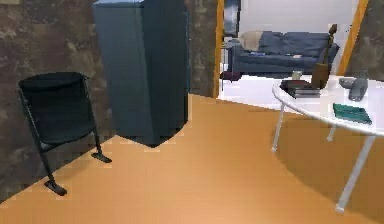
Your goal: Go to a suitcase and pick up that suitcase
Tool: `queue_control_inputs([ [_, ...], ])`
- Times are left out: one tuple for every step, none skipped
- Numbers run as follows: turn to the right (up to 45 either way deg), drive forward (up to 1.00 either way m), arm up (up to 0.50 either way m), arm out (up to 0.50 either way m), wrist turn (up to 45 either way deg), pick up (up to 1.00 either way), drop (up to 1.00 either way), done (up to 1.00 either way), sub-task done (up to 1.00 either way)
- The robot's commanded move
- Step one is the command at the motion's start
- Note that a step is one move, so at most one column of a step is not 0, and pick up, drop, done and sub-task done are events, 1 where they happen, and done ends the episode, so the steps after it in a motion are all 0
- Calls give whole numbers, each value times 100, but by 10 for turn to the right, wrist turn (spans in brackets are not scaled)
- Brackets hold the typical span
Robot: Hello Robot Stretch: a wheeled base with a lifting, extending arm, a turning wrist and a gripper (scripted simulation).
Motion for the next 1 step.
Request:
queue_control_inputs([
  [0,100,0,0,0,0,0,0,0],
])
